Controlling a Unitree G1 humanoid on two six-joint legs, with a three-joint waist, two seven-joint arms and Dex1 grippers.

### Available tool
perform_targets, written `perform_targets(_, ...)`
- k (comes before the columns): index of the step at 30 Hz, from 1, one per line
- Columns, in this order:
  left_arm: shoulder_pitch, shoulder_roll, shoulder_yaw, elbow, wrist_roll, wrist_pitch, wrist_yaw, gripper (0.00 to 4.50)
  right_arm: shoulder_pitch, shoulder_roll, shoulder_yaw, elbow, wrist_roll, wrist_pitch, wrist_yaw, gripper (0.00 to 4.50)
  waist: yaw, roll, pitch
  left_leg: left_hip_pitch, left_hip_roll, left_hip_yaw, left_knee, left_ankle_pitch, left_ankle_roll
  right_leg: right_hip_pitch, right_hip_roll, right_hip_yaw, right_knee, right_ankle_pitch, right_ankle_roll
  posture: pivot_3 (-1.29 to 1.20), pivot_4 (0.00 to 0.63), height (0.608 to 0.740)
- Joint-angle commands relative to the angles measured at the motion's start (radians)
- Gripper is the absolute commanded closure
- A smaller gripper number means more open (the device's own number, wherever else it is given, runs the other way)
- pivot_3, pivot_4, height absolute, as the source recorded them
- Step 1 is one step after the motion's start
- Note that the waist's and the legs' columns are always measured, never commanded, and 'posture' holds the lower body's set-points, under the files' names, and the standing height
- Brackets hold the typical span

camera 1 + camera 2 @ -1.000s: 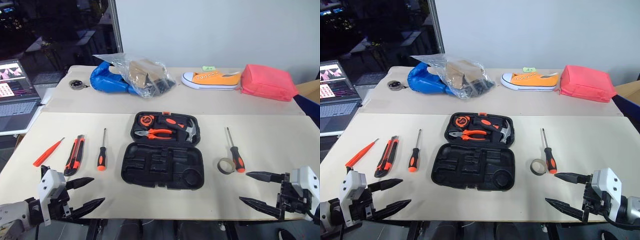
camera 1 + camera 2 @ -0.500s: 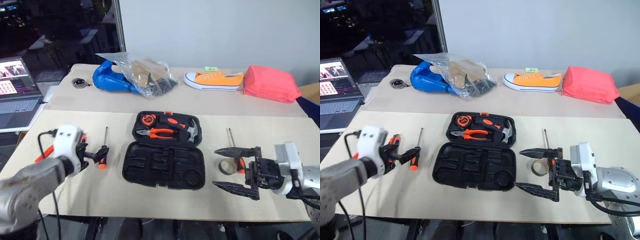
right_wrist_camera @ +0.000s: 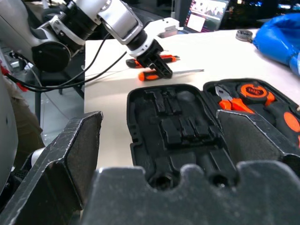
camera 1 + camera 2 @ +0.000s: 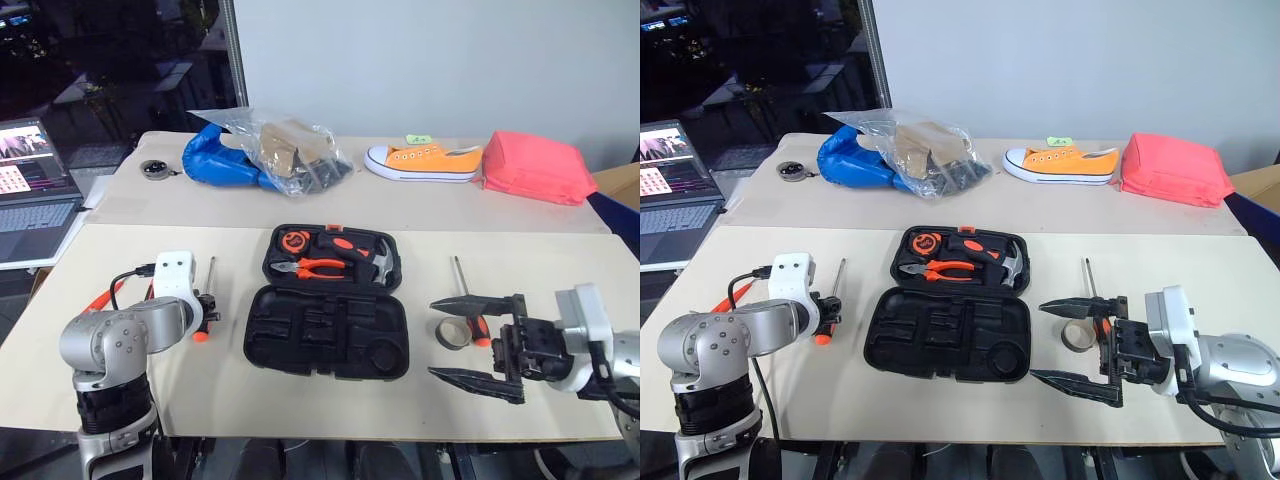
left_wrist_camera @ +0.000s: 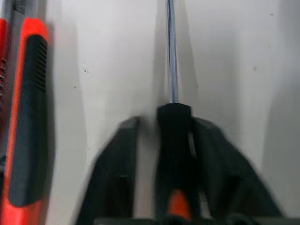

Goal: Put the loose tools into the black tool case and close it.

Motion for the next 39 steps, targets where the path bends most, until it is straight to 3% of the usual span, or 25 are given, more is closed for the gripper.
perform_targets(1, 0.007, 0.079, -0.003, -0.051, -0.067, 0.018, -0.078, 4.06, 0.027, 0.018, -0.031, -0.029, -0.014, -0.034, -0.021, 0.00, -0.001, 0.000, 0.000, 0.000, 0.000, 0.000, 0.000, 0.000, 0.000, 0.000, 0.000, 0.000, 0.000, 0.000, 0.000, 0.00, 0.150, 0.740)
perform_targets(4, -0.007, 0.168, 0.032, -0.112, -0.128, 0.002, -0.262, 4.06, 0.057, 0.037, -0.038, -0.039, -0.025, -0.045, -0.038, 0.00, 0.000, -0.001, 0.001, -0.002, 0.000, -0.001, 0.000, 0.000, 0.000, -0.002, 0.001, -0.001, 0.001, 0.000, 0.000, 0.00, 0.150, 0.740)
perform_targets(7, 0.024, 0.329, -0.040, -0.211, -0.184, -0.276, -0.727, 4.06, 0.097, 0.051, -0.054, -0.056, -0.036, -0.050, -0.064, 0.00, 0.001, -0.002, 0.002, -0.003, 0.000, -0.001, 0.000, 0.000, 0.000, -0.004, 0.001, -0.001, 0.000, 0.000, -0.001, 0.00, 0.150, 0.740)
perform_targets(9, 0.015, 0.469, -0.160, -0.215, -0.146, -0.401, -0.989, 4.06, 0.134, 0.060, -0.075, -0.068, -0.046, -0.057, -0.078, 0.00, 0.006, -0.002, 0.001, -0.006, 0.000, -0.001, -0.001, 0.000, -0.001, -0.006, 0.000, -0.002, -0.001, 0.000, -0.003, 0.00, 0.150, 0.740)
perform_targets(12, -0.083, 0.605, -0.450, -0.106, 0.098, -0.720, -1.336, 4.06, 0.190, 0.075, -0.111, -0.085, -0.057, -0.061, -0.103, 0.00, 0.015, 0.003, 0.000, -0.006, -0.003, 0.000, -0.001, -0.001, -0.002, -0.005, -0.003, -0.002, -0.003, -0.001, -0.005, 0.00, 0.150, 0.740)
perform_targets(16, -0.318, 0.517, -0.752, 0.197, 0.390, -0.995, -1.518, 4.06, 0.248, 0.081, -0.150, -0.125, -0.062, -0.056, -0.135, 0.00, 0.026, 0.003, 0.000, -0.006, -0.006, 0.000, -0.001, 0.000, -0.002, -0.004, -0.004, 0.000, -0.004, -0.008, -0.006, 0.00, 0.150, 0.740)
perform_targets(21, -0.473, 0.370, -0.928, 0.480, 0.593, -1.230, -1.685, 4.06, 0.306, 0.082, -0.192, -0.173, -0.056, -0.037, -0.177, 0.00, 0.019, 0.003, 0.000, -0.008, -0.006, -0.001, 0.001, 0.000, 0.000, -0.003, -0.002, 0.001, -0.004, -0.004, 0.002, 0.00, 0.150, 0.740)
perform_targets(30, -0.537, 0.230, -0.967, 0.689, 0.769, -1.355, -1.734, 4.06, 0.337, 0.083, -0.212, -0.219, -0.052, -0.018, -0.241, 0.00, 0.006, 0.004, 0.000, -0.022, -0.008, -0.007, 0.004, -0.005, 0.008, -0.013, -0.001, 0.000, 0.000, -0.007, 0.001, 0.00, 0.150, 0.740)
perform_targets(36, -0.545, 0.196, -0.965, 0.709, 0.829, -1.359, -1.754, 4.06, 0.367, 0.093, -0.226, -0.215, -0.051, -0.037, -0.230, 0.00, 0.007, 0.004, -0.001, -0.020, -0.010, -0.012, 0.010, -0.005, 0.008, -0.006, 0.000, 0.000, 0.001, -0.008, 0.005, 0.00, 0.150, 0.740)
perform_targets(38, -0.545, 0.181, -0.949, 0.696, 0.832, -1.314, -1.741, 3.06, 0.372, 0.096, -0.227, -0.209, -0.053, -0.044, -0.223, 0.00, 0.006, 0.005, -0.001, -0.015, -0.010, -0.012, 0.010, -0.005, 0.008, -0.001, 0.000, 0.000, 0.001, -0.008, 0.005, 0.00, 0.150, 0.740)
perform_targets(39, -0.544, 0.178, -0.936, 0.686, 0.828, -1.292, -1.738, 2.80, 0.374, 0.098, -0.226, -0.206, -0.054, -0.047, -0.220, 0.00, 0.007, 0.006, -0.001, -0.014, -0.010, -0.012, 0.010, -0.005, 0.008, 0.001, 0.000, 0.000, 0.001, -0.008, 0.005, 0.00, 0.150, 0.740)
